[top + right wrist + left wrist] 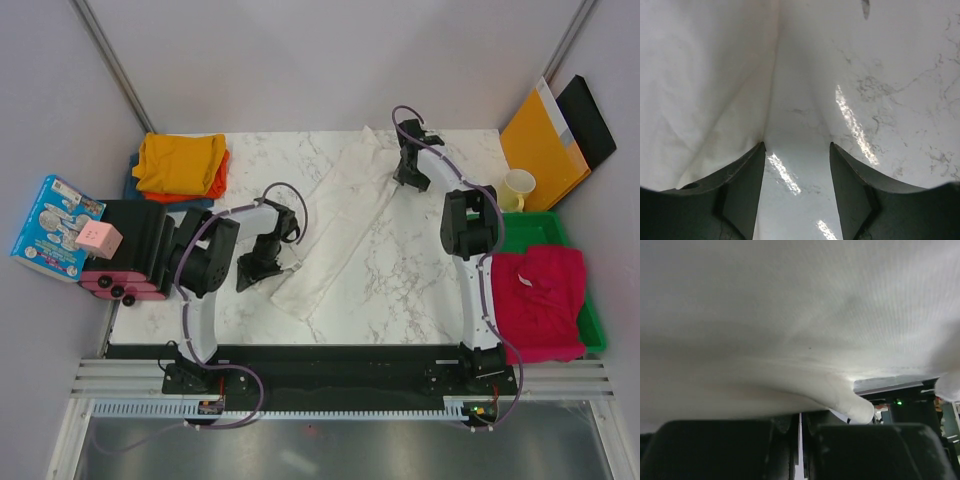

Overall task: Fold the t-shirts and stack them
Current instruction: Fold the tshirt

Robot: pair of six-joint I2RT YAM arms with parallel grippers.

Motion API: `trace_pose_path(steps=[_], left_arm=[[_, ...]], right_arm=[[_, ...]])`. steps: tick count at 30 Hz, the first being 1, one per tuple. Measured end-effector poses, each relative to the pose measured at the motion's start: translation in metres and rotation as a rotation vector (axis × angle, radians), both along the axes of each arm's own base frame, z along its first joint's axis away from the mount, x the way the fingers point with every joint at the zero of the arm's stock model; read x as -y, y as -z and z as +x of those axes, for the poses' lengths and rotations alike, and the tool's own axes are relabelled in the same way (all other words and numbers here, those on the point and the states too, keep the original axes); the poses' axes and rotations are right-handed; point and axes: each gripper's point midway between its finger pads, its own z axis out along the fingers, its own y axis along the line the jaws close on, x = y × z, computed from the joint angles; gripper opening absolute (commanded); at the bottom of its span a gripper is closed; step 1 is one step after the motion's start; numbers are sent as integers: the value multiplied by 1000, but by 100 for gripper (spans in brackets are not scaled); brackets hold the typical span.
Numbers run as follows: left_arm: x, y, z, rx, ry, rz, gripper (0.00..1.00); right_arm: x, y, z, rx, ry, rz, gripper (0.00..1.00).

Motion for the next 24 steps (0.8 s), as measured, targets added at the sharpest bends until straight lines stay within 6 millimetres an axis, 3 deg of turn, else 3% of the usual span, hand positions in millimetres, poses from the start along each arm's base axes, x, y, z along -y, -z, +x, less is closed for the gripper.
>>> trace_pose_path(steps=[4, 12, 18, 21, 24], left_arm=[[25, 0, -17, -57, 47, -47, 5], [94, -3, -50, -124, 212, -157, 5], [134, -8, -67, -136, 291, -212, 4], [140, -12, -63, -111, 292, -221, 4], [138, -25, -42, -55, 252, -238, 6]], right_arm=[[-12, 1, 6, 1, -36, 48, 63], [-38, -3, 11, 2, -102, 131, 64], [-40, -2, 10, -1, -115, 134, 63], [-35, -4, 4, 2, -108, 110, 64], [-26, -16, -11, 9, -99, 84, 64]])
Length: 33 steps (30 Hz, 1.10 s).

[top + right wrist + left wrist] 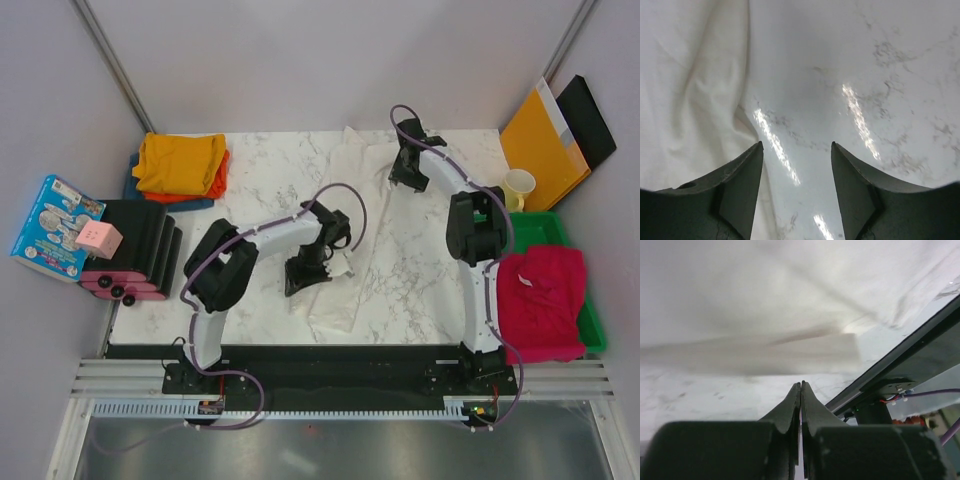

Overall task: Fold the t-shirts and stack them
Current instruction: Fold the tshirt

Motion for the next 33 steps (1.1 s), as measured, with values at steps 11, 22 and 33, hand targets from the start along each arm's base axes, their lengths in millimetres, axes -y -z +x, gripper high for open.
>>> trace_pose_path(steps=[11, 22, 33], left_arm=[[-70, -121, 144, 370, -486, -328, 5], [-74, -94, 132, 225, -842, -498, 6], [-61, -129, 129, 305, -845, -644, 8]], right_arm=[[-63, -168, -85, 358, -200, 73, 36], [-130, -19, -264, 63, -429, 46, 15], [-154, -23, -333, 139, -433, 149, 64]])
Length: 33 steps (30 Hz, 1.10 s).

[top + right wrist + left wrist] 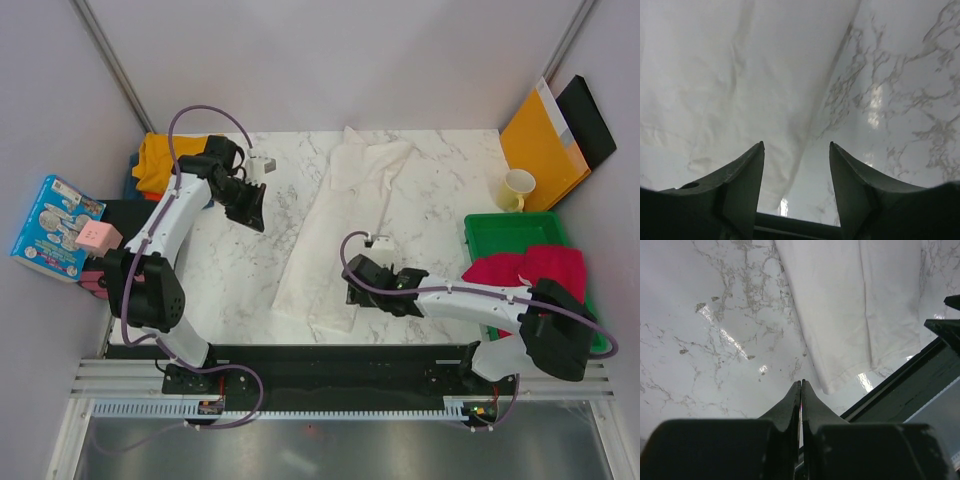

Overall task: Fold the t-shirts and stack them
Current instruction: Fold the tshirt

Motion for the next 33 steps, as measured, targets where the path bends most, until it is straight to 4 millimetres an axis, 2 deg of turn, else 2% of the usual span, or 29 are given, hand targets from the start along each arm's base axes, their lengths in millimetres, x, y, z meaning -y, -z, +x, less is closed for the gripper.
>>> trace_pose_path(steps=[5, 12, 18, 19, 20, 26, 33], left_arm=[[-1, 10, -6, -28, -4, 3, 8], [0, 11, -5, -28, -5, -1, 8], [0, 11, -5, -26, -5, -2, 7], [0, 11, -5, -26, -5, -2, 6], [0, 11, -5, -28, -5, -2, 6], [1, 20, -10, -47, -2, -6, 6], [3, 27, -15, -71, 4, -24, 6]], right_arm=[[-24, 16, -45, -45, -65, 16, 65], [-34, 45, -65, -79, -42, -16, 61], [-38, 47, -68, -47, 36, 30, 16], [-37, 48, -69, -42, 52, 37, 4], [-36, 49, -70, -40, 65, 45, 0], [-26, 48, -84, -38, 145, 68, 0], [12, 43, -104, -41, 243, 8, 0]])
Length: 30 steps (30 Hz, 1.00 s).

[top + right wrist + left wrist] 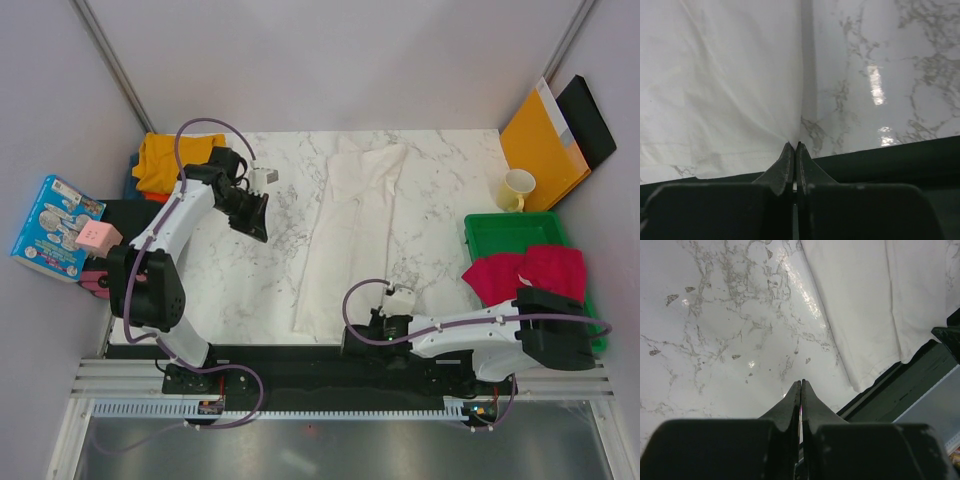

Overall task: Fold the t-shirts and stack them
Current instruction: Fold the tshirt

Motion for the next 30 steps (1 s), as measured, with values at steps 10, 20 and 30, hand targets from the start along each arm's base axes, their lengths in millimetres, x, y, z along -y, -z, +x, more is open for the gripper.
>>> trace_pose_path(steps=[10, 20, 30], left_arm=[[4, 4, 3, -6, 6, -22, 6], [7, 13, -4, -37, 2, -38, 12], [23, -21, 28, 54, 13, -113, 16]], right_arm=[[53, -11, 2, 39, 169, -52, 0], [74, -13, 16, 81, 201, -139, 61], [-10, -122, 54, 327, 75, 6, 90]])
